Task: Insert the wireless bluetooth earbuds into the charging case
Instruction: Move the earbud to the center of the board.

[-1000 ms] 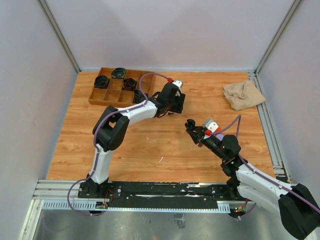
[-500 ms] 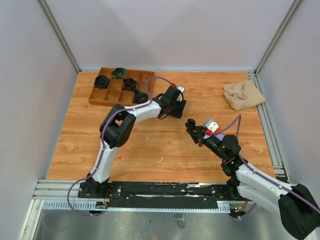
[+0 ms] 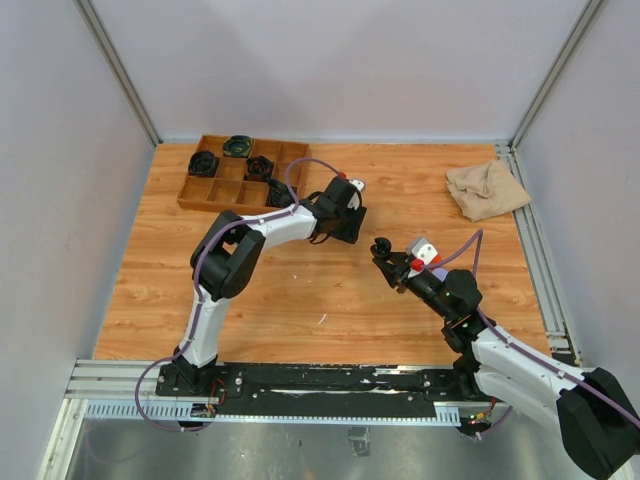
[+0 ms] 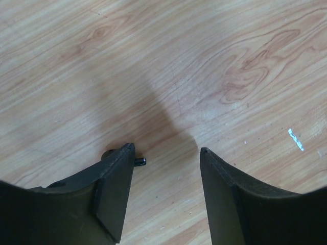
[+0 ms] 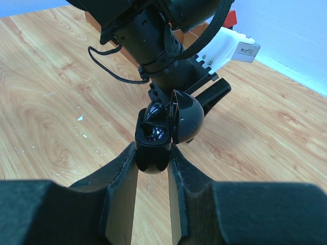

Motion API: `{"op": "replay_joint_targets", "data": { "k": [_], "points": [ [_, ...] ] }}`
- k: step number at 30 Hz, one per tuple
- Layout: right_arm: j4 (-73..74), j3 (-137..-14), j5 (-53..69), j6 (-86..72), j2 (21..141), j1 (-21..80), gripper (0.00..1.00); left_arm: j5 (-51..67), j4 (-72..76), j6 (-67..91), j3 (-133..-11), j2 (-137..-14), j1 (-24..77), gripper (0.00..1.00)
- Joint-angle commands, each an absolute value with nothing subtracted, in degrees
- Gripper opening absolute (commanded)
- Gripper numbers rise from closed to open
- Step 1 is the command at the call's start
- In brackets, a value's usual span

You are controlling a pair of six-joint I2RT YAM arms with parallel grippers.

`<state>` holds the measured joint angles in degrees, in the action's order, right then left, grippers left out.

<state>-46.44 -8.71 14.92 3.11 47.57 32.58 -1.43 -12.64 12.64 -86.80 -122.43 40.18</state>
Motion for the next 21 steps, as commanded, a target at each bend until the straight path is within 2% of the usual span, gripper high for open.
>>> {"op": "replay_joint_targets", "data": {
  "k": [1,21],
  "points": [
    [-48.43,-7.95,14.31,3.34,46.68,31.68,0.03,-1.21,-16.06,11.96,-86.04,-120.84,39.81,0.58],
    [-48.34,-8.12,14.74,3.26,46.93,31.68,0.03,-0.40,-18.63,13.35,-84.84,-113.50,39.84,0.57]
  ]
}}
